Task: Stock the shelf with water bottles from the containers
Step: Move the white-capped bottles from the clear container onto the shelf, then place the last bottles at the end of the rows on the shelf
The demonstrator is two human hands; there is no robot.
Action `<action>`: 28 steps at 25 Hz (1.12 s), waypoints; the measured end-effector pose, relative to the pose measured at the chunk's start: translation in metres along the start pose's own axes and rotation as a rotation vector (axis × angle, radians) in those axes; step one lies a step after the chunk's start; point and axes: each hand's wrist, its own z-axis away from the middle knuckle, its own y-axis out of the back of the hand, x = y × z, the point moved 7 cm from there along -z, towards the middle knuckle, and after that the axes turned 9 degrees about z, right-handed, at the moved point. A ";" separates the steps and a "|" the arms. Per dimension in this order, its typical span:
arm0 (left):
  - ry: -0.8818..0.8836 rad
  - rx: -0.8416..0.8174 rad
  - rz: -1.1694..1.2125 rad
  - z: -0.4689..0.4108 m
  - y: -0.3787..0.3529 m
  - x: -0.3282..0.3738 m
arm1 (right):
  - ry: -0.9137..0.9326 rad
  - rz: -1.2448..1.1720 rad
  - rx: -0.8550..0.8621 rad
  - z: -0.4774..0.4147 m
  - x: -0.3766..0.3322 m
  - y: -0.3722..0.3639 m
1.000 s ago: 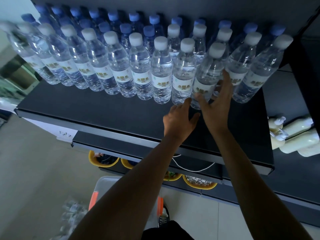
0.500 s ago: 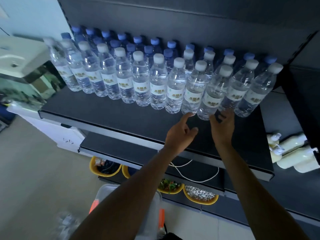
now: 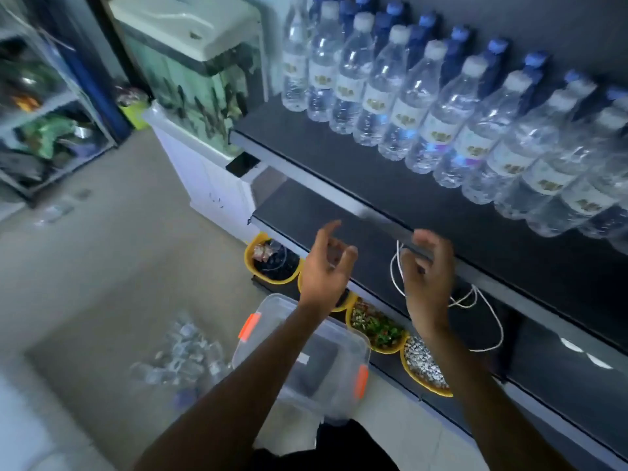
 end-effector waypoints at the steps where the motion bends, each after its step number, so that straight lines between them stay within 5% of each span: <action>1: 0.009 0.067 0.014 0.005 0.031 -0.006 | 0.023 0.001 -0.074 0.013 -0.010 -0.027; 9: 0.167 0.641 -0.047 0.108 0.297 -0.127 | 0.292 0.066 -0.669 0.172 -0.049 -0.268; 17: 0.447 1.103 -0.194 0.281 0.411 -0.335 | 0.369 0.175 -1.095 0.352 0.074 -0.424; 24: 0.765 1.046 -0.178 0.317 0.421 -0.579 | 0.353 0.384 -1.171 0.476 0.273 -0.541; 28: 0.913 0.922 -0.136 0.295 0.438 -0.681 | 0.119 0.555 -1.210 0.514 0.371 -0.611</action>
